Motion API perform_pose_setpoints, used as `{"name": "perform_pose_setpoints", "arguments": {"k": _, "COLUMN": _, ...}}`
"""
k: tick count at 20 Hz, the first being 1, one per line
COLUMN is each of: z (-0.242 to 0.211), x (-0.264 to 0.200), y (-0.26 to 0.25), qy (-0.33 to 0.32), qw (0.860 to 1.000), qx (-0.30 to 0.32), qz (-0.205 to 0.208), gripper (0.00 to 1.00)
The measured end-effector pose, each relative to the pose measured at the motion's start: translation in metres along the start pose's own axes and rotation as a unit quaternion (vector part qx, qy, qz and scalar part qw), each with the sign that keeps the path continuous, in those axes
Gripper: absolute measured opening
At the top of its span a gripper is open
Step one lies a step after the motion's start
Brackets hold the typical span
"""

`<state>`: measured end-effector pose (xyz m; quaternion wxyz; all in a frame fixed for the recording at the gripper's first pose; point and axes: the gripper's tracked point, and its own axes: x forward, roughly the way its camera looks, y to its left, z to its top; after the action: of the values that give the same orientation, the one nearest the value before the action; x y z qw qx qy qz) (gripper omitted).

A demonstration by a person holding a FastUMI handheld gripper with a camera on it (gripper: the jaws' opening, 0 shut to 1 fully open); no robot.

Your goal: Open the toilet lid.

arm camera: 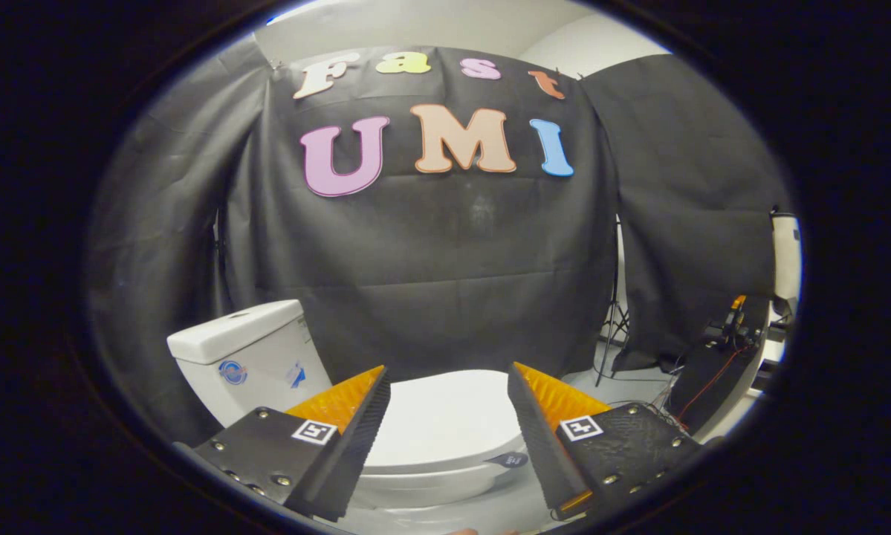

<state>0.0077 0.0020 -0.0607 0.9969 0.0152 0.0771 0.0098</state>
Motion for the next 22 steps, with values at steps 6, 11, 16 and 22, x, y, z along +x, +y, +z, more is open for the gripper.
{"name": "perform_pose_setpoints", "arguments": {"k": 6, "z": -0.013, "x": 0.005, "y": -0.008, "qy": 0.017, "qw": 1.0, "qx": 0.025, "qz": -0.009, "gripper": 0.94}}
{"name": "perform_pose_setpoints", "arguments": {"k": 11, "z": -0.029, "x": 0.011, "y": -0.018, "qy": 0.028, "qw": 0.995, "qx": 0.096, "qz": -0.01, "gripper": 0.9}}
{"name": "perform_pose_setpoints", "arguments": {"k": 16, "z": -0.058, "x": 0.025, "y": -0.029, "qy": 0.029, "qw": 0.976, "qx": 0.213, "qz": -0.013, "gripper": 0.81}}
{"name": "perform_pose_setpoints", "arguments": {"k": 22, "z": -0.116, "x": 0.043, "y": -0.053, "qy": 0.012, "qw": 0.908, "qx": 0.417, "qz": -0.038, "gripper": 0.73}}
